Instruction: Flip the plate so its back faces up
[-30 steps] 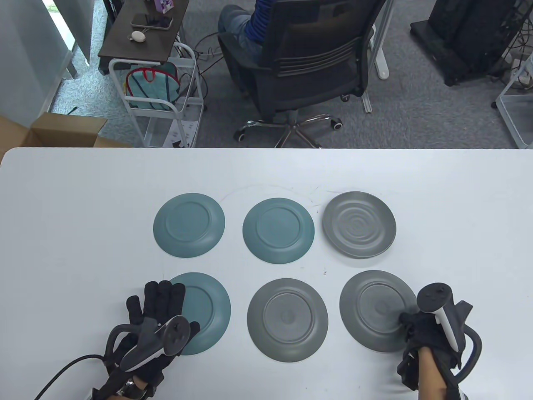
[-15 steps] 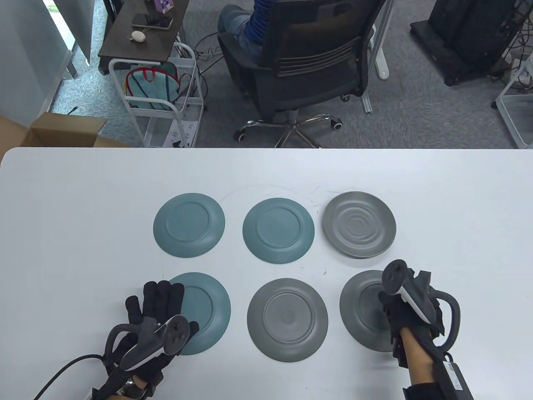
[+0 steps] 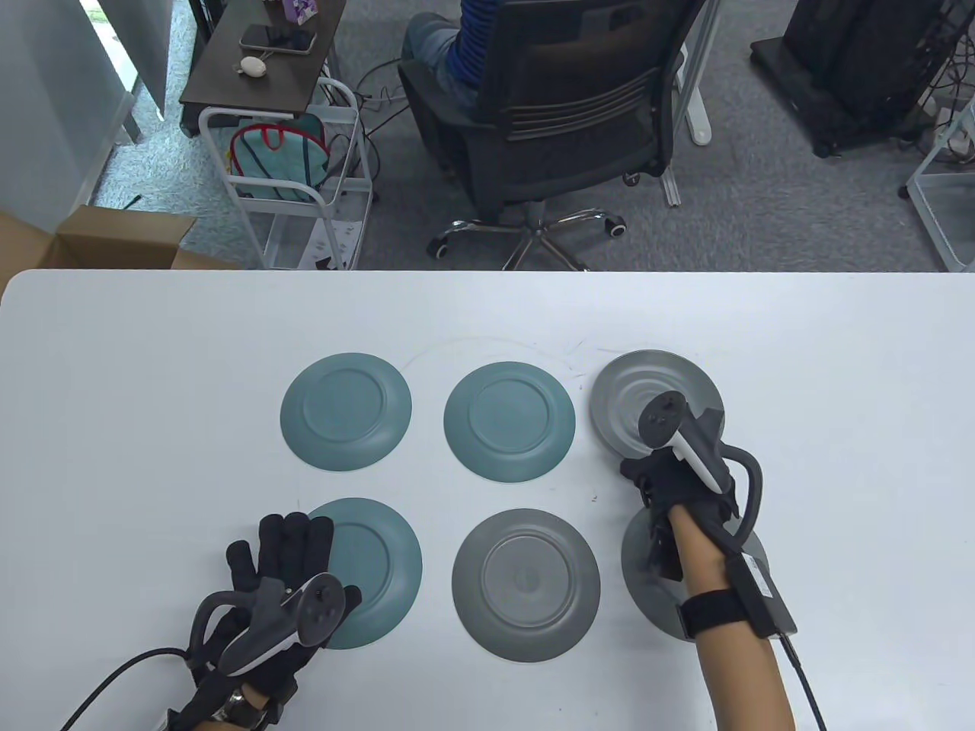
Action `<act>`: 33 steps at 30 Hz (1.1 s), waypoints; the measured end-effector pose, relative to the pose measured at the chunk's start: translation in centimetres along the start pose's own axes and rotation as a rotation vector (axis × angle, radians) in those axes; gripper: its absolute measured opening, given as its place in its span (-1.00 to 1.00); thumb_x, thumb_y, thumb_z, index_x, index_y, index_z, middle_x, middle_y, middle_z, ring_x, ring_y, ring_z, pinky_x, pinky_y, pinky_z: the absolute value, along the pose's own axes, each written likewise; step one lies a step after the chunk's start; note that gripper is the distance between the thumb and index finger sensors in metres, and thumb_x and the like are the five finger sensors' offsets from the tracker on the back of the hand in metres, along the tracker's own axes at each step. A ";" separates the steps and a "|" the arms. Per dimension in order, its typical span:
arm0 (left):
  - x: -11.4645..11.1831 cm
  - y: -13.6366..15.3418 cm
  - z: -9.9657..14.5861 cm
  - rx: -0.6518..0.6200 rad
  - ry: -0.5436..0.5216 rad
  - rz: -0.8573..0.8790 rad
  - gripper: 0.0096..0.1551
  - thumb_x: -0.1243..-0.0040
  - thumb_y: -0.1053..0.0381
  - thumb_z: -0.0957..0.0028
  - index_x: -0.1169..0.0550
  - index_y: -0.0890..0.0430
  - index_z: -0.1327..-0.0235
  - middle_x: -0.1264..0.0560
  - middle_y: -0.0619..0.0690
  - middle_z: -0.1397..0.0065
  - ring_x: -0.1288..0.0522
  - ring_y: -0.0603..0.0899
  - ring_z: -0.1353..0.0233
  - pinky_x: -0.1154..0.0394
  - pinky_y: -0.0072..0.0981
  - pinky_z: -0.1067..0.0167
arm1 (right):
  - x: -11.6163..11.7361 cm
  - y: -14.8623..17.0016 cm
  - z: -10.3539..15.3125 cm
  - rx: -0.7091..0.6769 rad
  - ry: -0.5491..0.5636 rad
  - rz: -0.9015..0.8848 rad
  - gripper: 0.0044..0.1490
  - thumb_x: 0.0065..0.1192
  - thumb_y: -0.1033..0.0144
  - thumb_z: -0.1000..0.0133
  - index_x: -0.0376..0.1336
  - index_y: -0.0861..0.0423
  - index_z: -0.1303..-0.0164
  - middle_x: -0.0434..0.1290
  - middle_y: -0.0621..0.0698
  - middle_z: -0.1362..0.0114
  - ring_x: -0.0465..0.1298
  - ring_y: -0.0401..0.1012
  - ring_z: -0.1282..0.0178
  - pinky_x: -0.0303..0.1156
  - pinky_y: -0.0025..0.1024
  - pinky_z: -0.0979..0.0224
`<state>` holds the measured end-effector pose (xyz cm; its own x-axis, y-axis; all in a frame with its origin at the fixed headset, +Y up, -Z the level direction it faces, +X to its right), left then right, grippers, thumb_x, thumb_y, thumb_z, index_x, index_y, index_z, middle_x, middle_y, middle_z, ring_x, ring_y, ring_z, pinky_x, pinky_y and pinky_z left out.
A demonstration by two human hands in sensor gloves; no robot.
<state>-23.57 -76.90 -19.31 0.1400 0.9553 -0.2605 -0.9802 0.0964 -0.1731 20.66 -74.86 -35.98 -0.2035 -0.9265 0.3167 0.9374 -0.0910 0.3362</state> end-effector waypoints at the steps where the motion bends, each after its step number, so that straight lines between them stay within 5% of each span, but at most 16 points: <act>1: 0.0 0.0 0.0 0.001 0.001 0.001 0.10 0.25 -0.50 -0.20 0.18 0.13 -0.74 0.13 0.27 -0.75 0.10 0.48 -0.76 0.07 0.53 -0.50 | 0.0 -0.5 -0.5 0.000 -0.007 0.000 0.18 0.34 -0.09 -0.04 -0.13 0.20 -0.67 0.02 0.32 -0.70 0.11 0.30 -0.63 0.17 0.25 -0.54; 18: -0.1 0.3 -0.2 0.005 0.007 0.011 0.10 0.25 -0.50 -0.20 0.19 0.13 -0.74 0.13 0.27 -0.74 0.10 0.48 -0.76 0.07 0.53 -0.50 | 2.8 -4.3 -3.7 0.016 -0.079 0.076 0.19 0.38 -0.06 -0.04 -0.15 0.17 -0.68 -0.03 0.30 -0.72 0.03 0.29 -0.67 0.12 0.25 -0.58; 33: -0.2 0.4 -0.3 0.006 0.008 0.011 0.10 0.25 -0.50 -0.20 0.19 0.13 -0.74 0.13 0.27 -0.75 0.10 0.48 -0.76 0.07 0.53 -0.50 | 3.8 -5.5 -3.7 0.024 -0.006 0.172 -0.04 0.28 0.13 -0.12 -0.06 0.17 -0.64 0.02 0.32 -0.68 0.11 0.28 -0.63 0.19 0.19 -0.55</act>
<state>-23.94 -77.12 -19.61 0.1303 0.9541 -0.2698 -0.9825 0.0878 -0.1642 15.83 -79.21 -39.89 -0.0426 -0.9253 0.3769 0.9516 0.0775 0.2976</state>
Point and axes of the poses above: the tracker on the back of each hand, its own y axis roughly to the little-finger side, its own z axis roughly from the fingertips to the wrist, x = y × z, the point moved 4 cm from there along -z, roughly from the wrist to the fingertips
